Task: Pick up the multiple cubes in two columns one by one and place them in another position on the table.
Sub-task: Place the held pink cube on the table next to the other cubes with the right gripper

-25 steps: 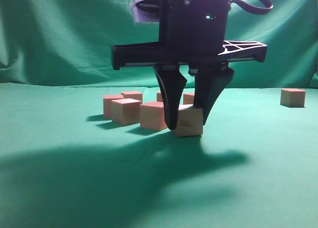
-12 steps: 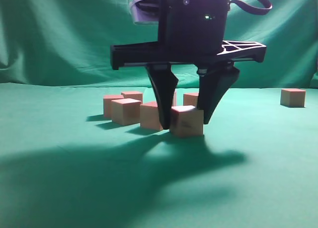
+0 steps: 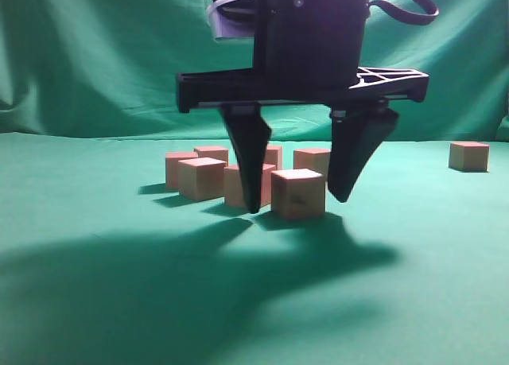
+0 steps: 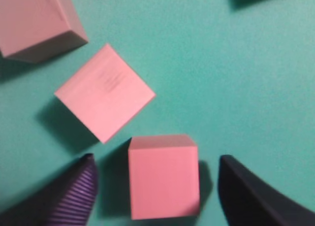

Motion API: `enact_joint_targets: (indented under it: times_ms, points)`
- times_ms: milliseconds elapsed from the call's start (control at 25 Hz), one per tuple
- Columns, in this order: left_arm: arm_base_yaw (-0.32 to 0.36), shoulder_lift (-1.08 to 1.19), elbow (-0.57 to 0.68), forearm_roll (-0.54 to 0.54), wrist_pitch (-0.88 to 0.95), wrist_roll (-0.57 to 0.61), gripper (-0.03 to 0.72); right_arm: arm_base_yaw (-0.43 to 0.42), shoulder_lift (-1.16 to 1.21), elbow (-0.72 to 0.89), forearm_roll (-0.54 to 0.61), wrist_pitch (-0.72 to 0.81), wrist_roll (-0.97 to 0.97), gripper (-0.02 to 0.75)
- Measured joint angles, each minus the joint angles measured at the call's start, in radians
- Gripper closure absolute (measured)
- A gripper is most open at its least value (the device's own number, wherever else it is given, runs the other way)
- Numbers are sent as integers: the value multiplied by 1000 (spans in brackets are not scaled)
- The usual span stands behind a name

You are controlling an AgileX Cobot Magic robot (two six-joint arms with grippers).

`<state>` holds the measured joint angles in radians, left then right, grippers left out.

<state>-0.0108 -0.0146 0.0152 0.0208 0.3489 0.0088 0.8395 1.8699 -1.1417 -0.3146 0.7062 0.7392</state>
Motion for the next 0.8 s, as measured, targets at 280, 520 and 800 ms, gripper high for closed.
enact_joint_targets:
  times_ms: [280, 520, 800]
  points:
    - [0, 0, 0, 0, 0, 0, 688, 0, -24, 0, 4, 15, -6, 151]
    - [0, 0, 0, 0, 0, 0, 688, 0, -158, 0, 4, 61, -15, 125]
    - [0, 0, 0, 0, 0, 0, 688, -15, -397, -2, -119, 253, -13, 125]
